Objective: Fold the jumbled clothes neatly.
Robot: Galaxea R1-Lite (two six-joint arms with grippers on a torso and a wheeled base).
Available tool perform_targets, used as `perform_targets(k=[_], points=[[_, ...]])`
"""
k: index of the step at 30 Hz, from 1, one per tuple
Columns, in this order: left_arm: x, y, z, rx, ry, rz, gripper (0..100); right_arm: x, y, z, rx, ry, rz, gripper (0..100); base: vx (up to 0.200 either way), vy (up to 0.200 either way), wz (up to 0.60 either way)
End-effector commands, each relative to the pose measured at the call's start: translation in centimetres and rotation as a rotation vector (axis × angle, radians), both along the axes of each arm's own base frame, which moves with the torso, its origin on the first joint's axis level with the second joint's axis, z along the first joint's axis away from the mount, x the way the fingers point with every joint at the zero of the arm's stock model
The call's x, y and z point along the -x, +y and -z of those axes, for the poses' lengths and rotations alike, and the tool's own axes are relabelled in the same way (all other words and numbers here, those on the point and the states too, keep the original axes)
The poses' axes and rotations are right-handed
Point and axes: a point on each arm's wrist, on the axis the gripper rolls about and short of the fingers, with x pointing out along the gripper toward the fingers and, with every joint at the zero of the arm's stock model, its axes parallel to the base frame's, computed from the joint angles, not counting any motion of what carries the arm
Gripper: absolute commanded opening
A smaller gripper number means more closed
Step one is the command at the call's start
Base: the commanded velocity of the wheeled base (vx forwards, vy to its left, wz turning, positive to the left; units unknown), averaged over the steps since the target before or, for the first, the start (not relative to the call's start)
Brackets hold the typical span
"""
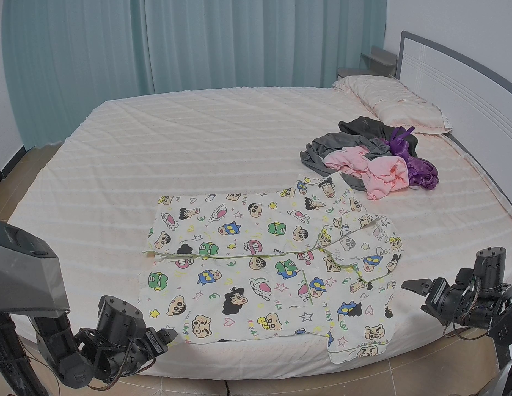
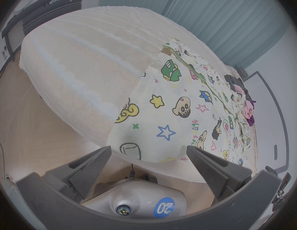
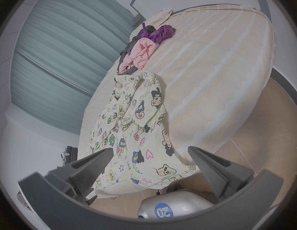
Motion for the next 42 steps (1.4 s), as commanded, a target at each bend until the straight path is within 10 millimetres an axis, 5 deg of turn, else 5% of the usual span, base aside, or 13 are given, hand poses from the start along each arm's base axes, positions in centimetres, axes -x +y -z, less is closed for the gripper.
perform_targets(k=[1,23,24,37,42], points=[[0.3,0.3,1.2,-0.029,0.038,0.008,100,0.0,0.0,0.0,-0.001,0.001,0.0,100,0.0,0.0,0.0],[-0.5,0.6,1.7,-0.031,0.002,-0.039,100,0.0,0.0,0.1,-0.002,0.003,-0.003,100,0.0,0.0,0.0],[-0.5,0.6,1.7,-0.034,-0.001,-0.042,0,0.0,0.0,0.1,-0.002,0.003,-0.004,100,0.0,0.0,0.0],[0.0,0.6,-0.7,-0.04,-0.122,-0.069,0,-0.1,0.3,0.0,-0.004,0.001,-0.021,100,0.0,0.0,0.0],[0.2,0.1,-1.9,-0.038,-0.179,-0.028,0,-2.3,1.0,1.0,0.032,0.024,-0.07,100,0.0,0.0,0.0]])
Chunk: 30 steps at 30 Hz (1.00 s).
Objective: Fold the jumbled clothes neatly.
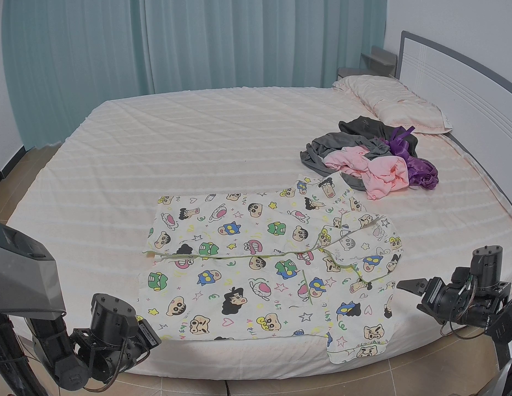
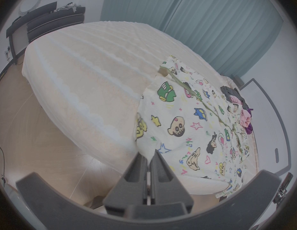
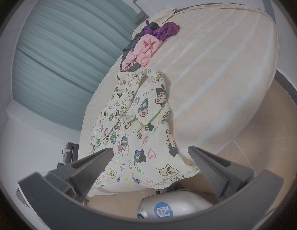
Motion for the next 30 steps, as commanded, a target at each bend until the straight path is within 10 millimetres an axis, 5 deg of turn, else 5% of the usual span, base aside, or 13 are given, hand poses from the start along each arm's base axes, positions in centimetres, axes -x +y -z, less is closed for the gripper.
perform_targets(k=[1,5,17,18,30], points=[[0.2,-0.3,-1.3,0.015,-0.06,0.026,0,-2.0,0.6,1.2,0.04,0.033,-0.042,100,0.0,0.0,0.0],[0.1,-0.2,-1.7,0.025,-0.08,0.02,0,-4.1,1.0,3.6,0.129,0.074,-0.112,100,0.0,0.0,0.0],[0.0,-0.2,-1.9,0.033,-0.091,0.018,0,-7.9,2.1,6.3,0.202,0.063,-0.231,100,0.0,0.0,0.0],[0.0,-0.2,-1.9,0.033,-0.089,0.018,0,-8.1,2.2,6.4,0.202,0.057,-0.25,0,0.0,0.0,0.0],[-0.4,0.0,-2.0,0.039,-0.103,-0.003,0,-12.9,1.4,3.9,0.194,-0.116,-0.176,0,0.0,0.0,0.0]])
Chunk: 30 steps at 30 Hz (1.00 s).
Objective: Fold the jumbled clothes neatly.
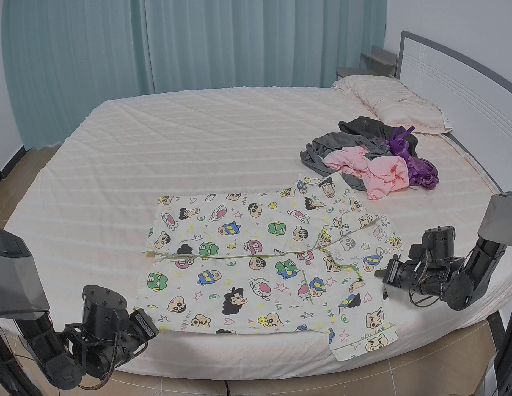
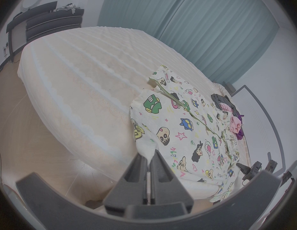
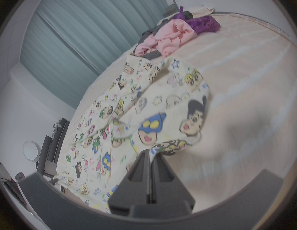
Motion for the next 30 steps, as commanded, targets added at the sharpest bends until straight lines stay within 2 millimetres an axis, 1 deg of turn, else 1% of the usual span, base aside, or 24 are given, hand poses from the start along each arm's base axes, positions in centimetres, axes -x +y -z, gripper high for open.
perform_targets(k=[1,3,4,5,6,8,9,12,15,16,17,18,19,20,21,22,23,27,28,29,30], points=[[-0.5,0.2,-0.1,0.006,-0.012,-0.023,0,-2.6,-0.4,-1.0,-0.01,-0.074,0.028,0,0.0,0.0,0.0],[-0.7,0.3,-0.1,0.009,-0.018,-0.034,0,-3.4,-0.4,-1.0,-0.011,-0.08,0.031,0,0.0,0.0,0.0],[-0.7,0.3,-0.1,0.009,-0.018,-0.034,0,-3.4,-0.4,-1.0,-0.011,-0.08,0.031,0,0.0,0.0,0.0],[-0.8,0.3,-0.2,0.009,-0.021,-0.04,0,-3.9,-0.6,-1.0,-0.012,-0.088,0.035,0,0.0,0.0,0.0],[-0.8,0.3,-0.2,0.009,-0.02,-0.04,0,-4.0,-0.6,-1.0,-0.012,-0.088,0.033,100,0.0,0.0,0.0],[-0.8,0.3,-0.1,0.007,-0.017,-0.04,0,-4.1,-0.5,-0.8,-0.013,-0.08,0.029,100,0.0,0.0,0.0],[-0.8,0.3,0.0,0.006,-0.013,-0.041,0,-3.9,-0.5,-0.4,-0.011,-0.061,0.024,100,0.0,0.0,0.0],[-0.9,0.3,0.3,0.001,-0.002,-0.041,0,-3.2,-0.8,-0.2,-0.007,-0.04,0.024,100,0.0,0.0,0.0],[-0.9,0.3,0.3,0.0,-0.001,-0.041,0,-2.6,-2.1,-0.7,0.001,-0.039,0.059,100,0.0,0.0,0.0],[-0.9,0.2,0.3,0.0,-0.001,-0.04,0,-2.6,-2.3,-0.8,0.002,-0.043,0.063,100,0.0,0.0,0.0],[-0.9,0.3,0.3,0.0,-0.001,-0.041,0,-2.0,-3.0,-1.4,0.002,-0.049,0.085,100,0.0,0.0,0.0],[-0.9,0.3,0.3,0.0,-0.001,-0.041,0,-2.0,-3.0,-1.4,0.002,-0.049,0.085,100,0.0,0.0,0.0],[-0.9,0.2,0.3,0.001,-0.002,-0.04,0,-1.0,-3.8,-2.5,-0.001,-0.065,0.109,100,0.0,0.0,0.0],[-0.9,0.2,0.3,0.001,-0.002,-0.04,0,-0.8,-3.9,-2.7,0.0,-0.069,0.109,100,0.0,0.0,0.0],[-0.9,0.3,0.2,0.002,-0.003,-0.04,0,0.1,-4.3,-3.5,-0.002,-0.079,0.121,100,0.0,0.0,0.0],[-0.9,0.3,0.2,0.002,-0.003,-0.04,0,0.4,-4.4,-3.7,-0.003,-0.081,0.121,100,0.0,0.0,0.0],[-0.9,0.3,0.2,0.002,-0.003,-0.04,0,1.5,-4.4,-4.1,-0.007,-0.079,0.118,100,0.0,0.0,0.0],[-0.9,0.3,0.2,0.002,-0.007,-0.041,0,4.5,-3.6,-3.9,-0.015,-0.026,0.07,100,0.0,0.0,0.0],[-0.9,0.3,0.2,0.002,-0.007,-0.041,0,4.8,-3.4,-3.8,-0.016,-0.018,0.059,100,0.0,0.0,0.0],[-0.9,0.3,0.1,0.002,-0.008,-0.04,0,6.2,-2.6,-3.2,-0.012,0.029,0.022,100,0.0,0.0,0.0],[-0.8,0.3,0.1,0.001,-0.007,-0.04,0,6.7,-2.4,-2.9,-0.009,0.05,0.009,100,0.0,0.0,0.0]])
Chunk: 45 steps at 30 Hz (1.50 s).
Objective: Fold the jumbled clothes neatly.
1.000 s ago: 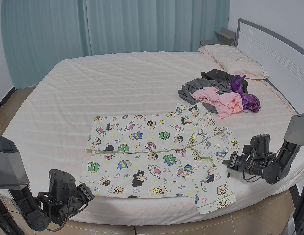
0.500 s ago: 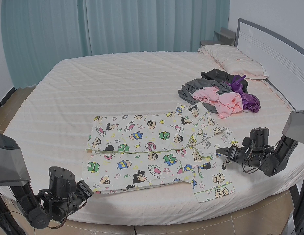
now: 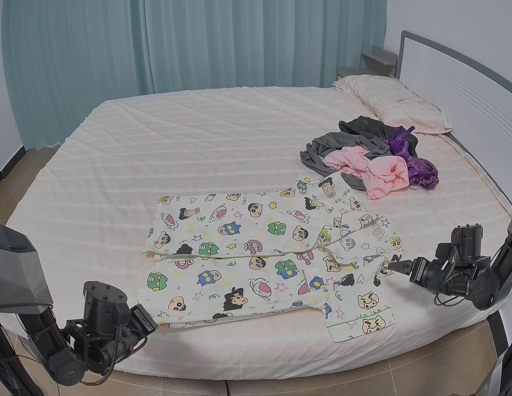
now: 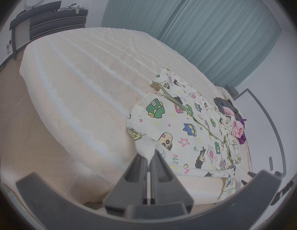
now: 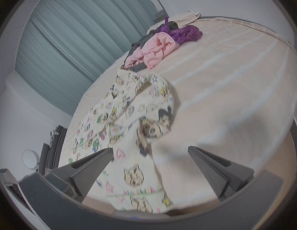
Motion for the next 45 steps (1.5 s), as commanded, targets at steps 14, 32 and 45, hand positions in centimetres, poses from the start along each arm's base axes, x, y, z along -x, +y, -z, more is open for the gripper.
perform_targets(k=[14,32,45], points=[[0.3,-0.1,0.0,-0.003,0.005,0.011,0,5.5,2.8,3.3,0.056,0.206,-0.215,100,0.0,0.0,0.0],[0.4,-0.3,0.0,0.0,0.002,0.018,0,3.5,3.3,3.8,0.048,0.173,-0.231,100,0.0,0.0,0.0],[0.3,-0.3,-0.1,0.001,-0.001,0.018,0,4.1,3.2,4.2,0.03,0.212,-0.236,0,0.0,0.0,0.0]])
